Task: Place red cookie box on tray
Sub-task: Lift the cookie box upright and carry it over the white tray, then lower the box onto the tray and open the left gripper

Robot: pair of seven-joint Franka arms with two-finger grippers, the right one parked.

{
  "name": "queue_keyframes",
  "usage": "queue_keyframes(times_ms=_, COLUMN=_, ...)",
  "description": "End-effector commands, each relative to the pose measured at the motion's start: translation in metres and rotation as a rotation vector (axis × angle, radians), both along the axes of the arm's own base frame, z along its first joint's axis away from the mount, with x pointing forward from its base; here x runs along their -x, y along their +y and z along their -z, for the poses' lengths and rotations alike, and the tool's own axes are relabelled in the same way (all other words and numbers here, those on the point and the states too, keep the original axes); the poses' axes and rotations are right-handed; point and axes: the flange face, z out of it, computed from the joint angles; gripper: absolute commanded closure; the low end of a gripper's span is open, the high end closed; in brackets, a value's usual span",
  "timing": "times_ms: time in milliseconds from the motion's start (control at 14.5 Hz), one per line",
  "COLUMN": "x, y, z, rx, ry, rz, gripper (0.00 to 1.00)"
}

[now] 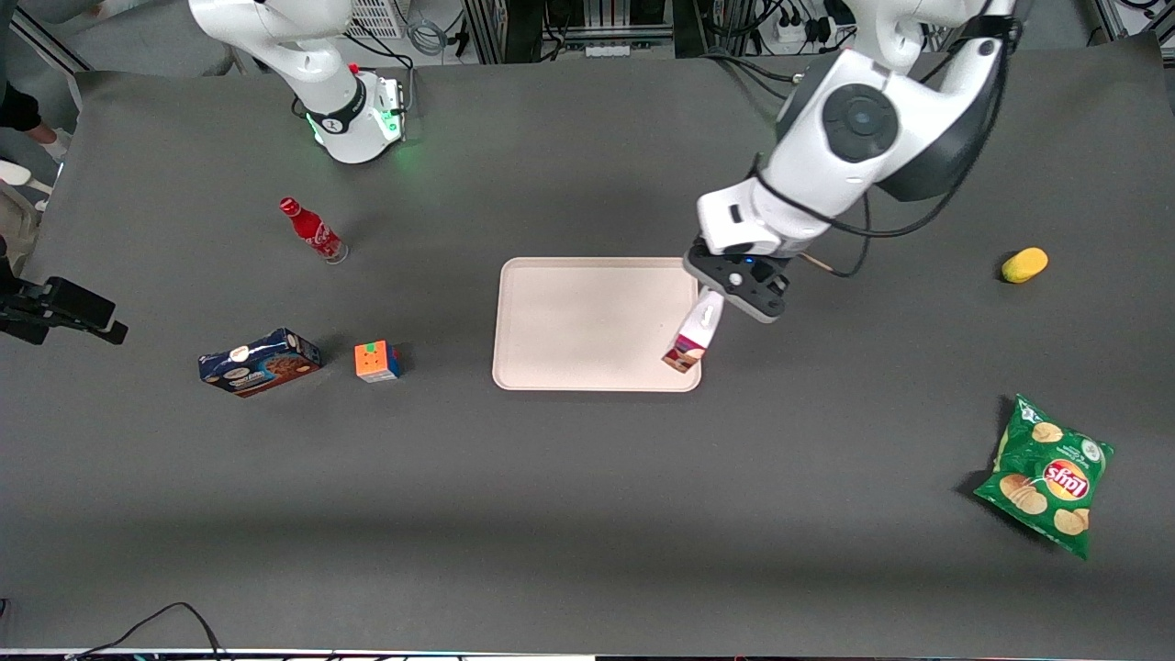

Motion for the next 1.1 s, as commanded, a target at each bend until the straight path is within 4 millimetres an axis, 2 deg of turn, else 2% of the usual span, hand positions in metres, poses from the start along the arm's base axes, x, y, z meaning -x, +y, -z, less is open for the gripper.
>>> queue_keyframes(times_ms=0, x=0.013, y=-0.044, z=0.030, rx=-0.052, ry=0.020, rz=-0.175, gripper=1.00)
queue_keyframes(times_ms=207, x=0.035, y=-0.064, z=0.090, rx=-0.051, ry=0.003, rz=-0.364, gripper=1.00)
queue_keyframes(times_ms=414, x=0.053, y=-0.070, z=0.149, rx=-0.059, ry=-0.040, rz=-0.383, gripper=1.00)
queue_keyframes(times_ms=552, x=0.064, y=-0.074, z=0.178, rx=-0.074, ry=-0.062, rz=-0.400, gripper=1.00)
queue_keyframes(times_ms=690, x=0.066, y=-0.073, z=0.192, rx=-0.077, ry=-0.060, rz=-0.423, gripper=1.00)
queue_keyframes(times_ms=1034, x=0.064, y=-0.068, z=0.205, rx=-0.092, ry=-0.044, rz=-0.440, gripper=1.00)
